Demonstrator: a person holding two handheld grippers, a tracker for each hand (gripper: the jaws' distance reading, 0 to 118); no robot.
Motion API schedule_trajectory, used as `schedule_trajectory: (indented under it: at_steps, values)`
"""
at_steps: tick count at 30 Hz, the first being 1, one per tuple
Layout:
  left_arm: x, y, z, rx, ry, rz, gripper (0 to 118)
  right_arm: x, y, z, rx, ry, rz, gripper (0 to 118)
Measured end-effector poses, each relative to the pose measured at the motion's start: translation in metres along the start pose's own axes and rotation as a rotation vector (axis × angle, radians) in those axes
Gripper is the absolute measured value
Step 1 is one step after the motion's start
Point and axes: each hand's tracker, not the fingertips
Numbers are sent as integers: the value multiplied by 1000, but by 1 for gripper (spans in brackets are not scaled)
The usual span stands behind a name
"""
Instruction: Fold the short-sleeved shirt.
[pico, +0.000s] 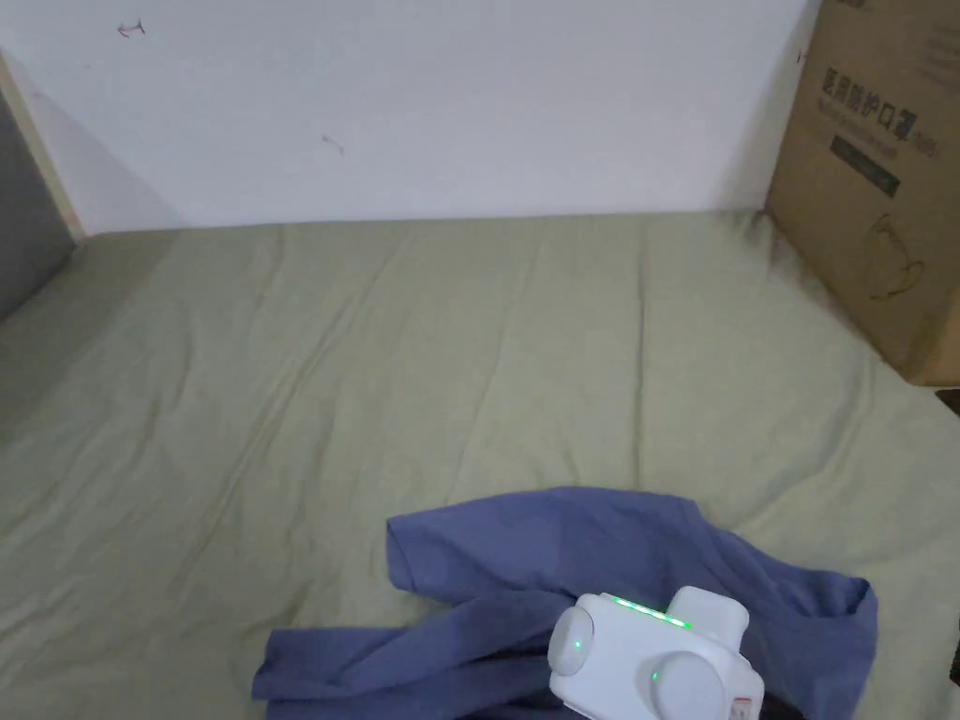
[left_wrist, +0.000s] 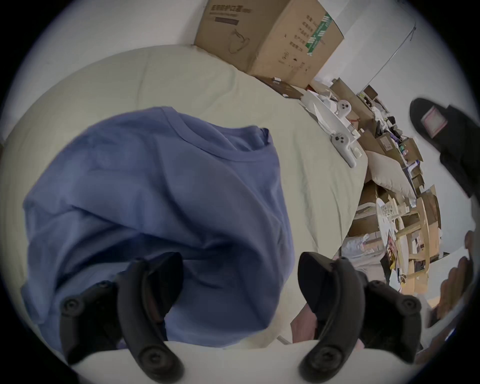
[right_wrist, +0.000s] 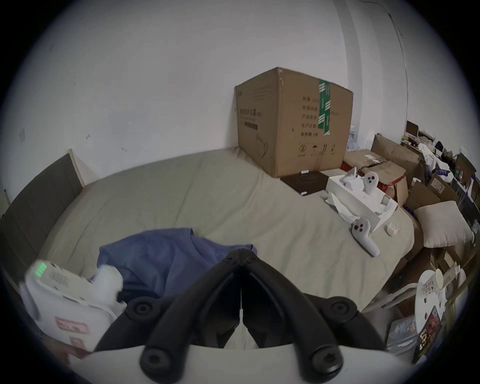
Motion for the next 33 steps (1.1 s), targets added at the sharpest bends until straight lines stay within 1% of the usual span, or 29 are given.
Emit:
schedule_trajectory:
  at_steps: [1,3,4,5,6,7,8,11,13,14,15,16,17,18,19,21,22,24,25,27,28,29,30,31,33]
  values:
    - [-3,1,10,24,18,-14,97,-3,-1,-2,-10,5,5,0]
    - [-14,4,36,76,82,-30,95,-12,-2,-4,-21,46,11,0]
    - [-21,1,49,102,99,-12,92,-16,-3,-7,-24,64,11,0]
    - [-30,-5,61,121,109,25,71,-21,-3,-8,-25,81,13,0]
    - [-42,-11,70,140,112,68,38,-26,-4,-9,-27,98,18,0]
    - [-53,-20,74,142,124,115,0,-32,-5,-9,-31,111,28,0]
    - [-66,-31,78,148,196,147,0,-37,-7,-11,-38,123,44,0]
    - [-103,-62,84,91,247,211,0,-52,-12,-15,-57,154,78,0]
    - [-130,-79,100,98,279,297,0,-59,-15,-18,-70,166,89,0]
    - [-142,-84,112,129,291,338,0,-62,-16,-20,-74,170,95,0]
    - [-157,-90,124,147,318,375,10,-65,-17,-22,-83,173,99,0]
    - [-172,-96,134,156,354,401,36,-66,-18,-24,-90,176,102,0]
    - [-189,-102,144,170,396,422,81,-69,-18,-26,-97,182,106,0]
    - [-205,-106,152,175,432,459,106,-71,-18,-28,-102,184,109,0]
    - [-221,-111,156,174,454,504,112,-73,-19,-30,-106,186,113,0]
    - [-252,-121,163,212,463,608,96,-77,-21,-33,-115,190,124,0]
    - [-264,-123,162,202,454,629,84,-80,-22,-35,-120,191,128,0]
    - [-280,-126,156,197,440,660,36,-84,-24,-37,-134,199,135,0]
    - [-283,-127,150,183,429,654,21,-87,-25,-38,-140,203,139,0]
    - [-279,-127,133,131,383,627,11,-91,-27,-40,-151,209,150,0]
    - [-276,-128,128,120,382,602,9,-88,-28,-43,-155,210,155,0]
    - [-270,-128,129,150,415,582,3,-89,-28,-45,-158,211,163,0]
    - [-267,-125,133,160,429,558,2,-89,-28,-45,-161,208,169,0]
    - [-267,-124,139,165,429,575,2,-89,-27,-47,-164,201,171,0]
    - [-271,-120,153,247,389,633,2,-89,-24,-50,-168,202,170,0]
